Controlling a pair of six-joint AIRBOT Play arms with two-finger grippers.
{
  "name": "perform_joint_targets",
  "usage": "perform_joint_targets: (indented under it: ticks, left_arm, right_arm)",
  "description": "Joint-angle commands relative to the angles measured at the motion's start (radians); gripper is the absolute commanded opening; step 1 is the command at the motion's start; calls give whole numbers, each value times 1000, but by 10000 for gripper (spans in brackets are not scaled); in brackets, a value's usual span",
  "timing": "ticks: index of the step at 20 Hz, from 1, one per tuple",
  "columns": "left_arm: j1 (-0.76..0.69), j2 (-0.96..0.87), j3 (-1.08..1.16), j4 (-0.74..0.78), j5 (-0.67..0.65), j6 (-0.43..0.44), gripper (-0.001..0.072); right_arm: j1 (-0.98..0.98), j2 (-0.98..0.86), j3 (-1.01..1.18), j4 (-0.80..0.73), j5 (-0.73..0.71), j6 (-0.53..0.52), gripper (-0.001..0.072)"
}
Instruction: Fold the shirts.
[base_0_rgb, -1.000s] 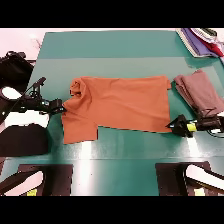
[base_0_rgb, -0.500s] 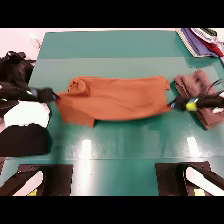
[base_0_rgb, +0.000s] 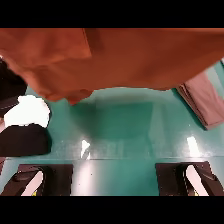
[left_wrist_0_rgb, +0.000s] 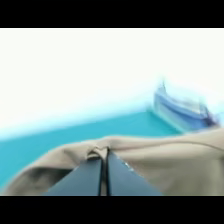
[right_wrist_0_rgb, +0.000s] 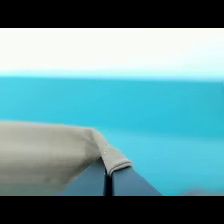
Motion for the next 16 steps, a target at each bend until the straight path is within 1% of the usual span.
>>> perform_joint_targets:
  ticks: [1,3,5,7,9,12,14,16]
  left_arm:
    - [1,3,146,51,67,-36,25]
    - [1,-36,146,51,64,-41,24]
    - [1,-110,145,50,-16,-53,25]
    - [1,-201,89,17,-84,-56,25]
    - [1,-290,-26,-36,-104,-55,25]
    - [1,-439,-202,-33,-144,-48,25]
    - [-14,-532,-312,-15,-141,-47,25]
    - [-62,-639,-394,52,-103,-40,26]
  right_arm:
    - [-90,-7,183,-2,57,46,20]
    - [-89,-74,272,-2,119,76,20]
    - [-87,-164,340,-2,187,109,20]
    - [-32,-254,346,-7,212,120,20]
    - [95,-341,277,-87,213,137,19]
    - [274,-487,112,-294,239,183,20]
    - [326,-584,16,-315,229,191,20]
    - [348,-689,-38,-315,200,206,19]
